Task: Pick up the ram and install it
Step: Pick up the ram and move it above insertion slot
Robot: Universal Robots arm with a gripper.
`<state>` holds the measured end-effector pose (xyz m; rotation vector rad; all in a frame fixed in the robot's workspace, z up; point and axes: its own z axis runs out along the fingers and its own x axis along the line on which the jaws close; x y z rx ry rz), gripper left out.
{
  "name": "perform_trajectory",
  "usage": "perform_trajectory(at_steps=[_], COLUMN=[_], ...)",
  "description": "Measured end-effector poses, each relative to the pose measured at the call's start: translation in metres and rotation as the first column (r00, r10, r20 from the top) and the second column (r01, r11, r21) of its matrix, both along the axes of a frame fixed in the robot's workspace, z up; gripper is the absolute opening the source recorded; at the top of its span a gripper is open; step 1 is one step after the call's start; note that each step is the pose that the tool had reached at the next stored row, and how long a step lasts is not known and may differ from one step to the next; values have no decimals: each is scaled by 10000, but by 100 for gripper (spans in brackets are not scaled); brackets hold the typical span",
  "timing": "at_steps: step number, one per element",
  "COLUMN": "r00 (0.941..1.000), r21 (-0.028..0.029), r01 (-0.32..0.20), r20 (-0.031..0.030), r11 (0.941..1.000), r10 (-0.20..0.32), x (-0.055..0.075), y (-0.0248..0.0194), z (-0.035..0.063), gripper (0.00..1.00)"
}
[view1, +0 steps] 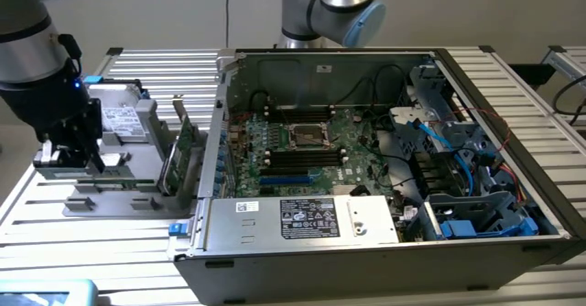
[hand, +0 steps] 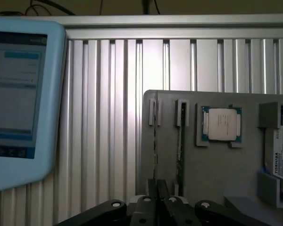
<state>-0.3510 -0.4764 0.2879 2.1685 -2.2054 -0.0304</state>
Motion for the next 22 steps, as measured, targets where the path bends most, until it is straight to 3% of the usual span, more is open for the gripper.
perform_trajectory(at_steps=[7,22], r00=[10000,10000], r21=[0,4], r01=[0,0], r20=[-1,-6], r11=[10000,10000], r10=[0,0], x=[81,538], y=[-2,-3], z=[319,1000], gripper=[13,13])
